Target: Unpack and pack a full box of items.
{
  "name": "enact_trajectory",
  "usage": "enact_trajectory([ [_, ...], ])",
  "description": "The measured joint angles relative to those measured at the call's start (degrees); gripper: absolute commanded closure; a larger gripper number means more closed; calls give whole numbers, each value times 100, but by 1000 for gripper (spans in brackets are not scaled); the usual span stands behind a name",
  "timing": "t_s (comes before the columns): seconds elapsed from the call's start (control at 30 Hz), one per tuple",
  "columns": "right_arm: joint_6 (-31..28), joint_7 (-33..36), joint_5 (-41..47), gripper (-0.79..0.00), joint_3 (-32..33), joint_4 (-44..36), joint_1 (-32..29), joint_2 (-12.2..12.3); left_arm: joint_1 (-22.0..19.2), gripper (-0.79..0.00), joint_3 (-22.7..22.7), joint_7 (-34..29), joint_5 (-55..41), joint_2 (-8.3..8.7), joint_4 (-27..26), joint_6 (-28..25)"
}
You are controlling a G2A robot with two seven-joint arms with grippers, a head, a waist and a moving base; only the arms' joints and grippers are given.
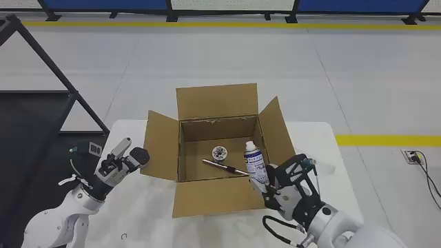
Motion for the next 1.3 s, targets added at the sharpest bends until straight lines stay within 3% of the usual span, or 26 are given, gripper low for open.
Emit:
enact_trajectory([
  [0.2,-648,-811,680,0,1054,-108,-1158,105,0,-785,0,0,0,0,0,0],
  [0.33,-707,-961,1310,0,1621,-92,-1760,143,0,-785,0,0,0,0,0,0],
  [0.9,-702,-1022,1261,0,1591,52,-1798,173,0,-785,0,0,0,0,0,0],
  [1.1,-247,-894,1313,0,1881,591,-1812,237,0,-785,0,0,0,0,0,0],
  [1.3,277,-322,1166,0,1913,1266,-1491,317,0,-785,0,0,0,0,0,0],
])
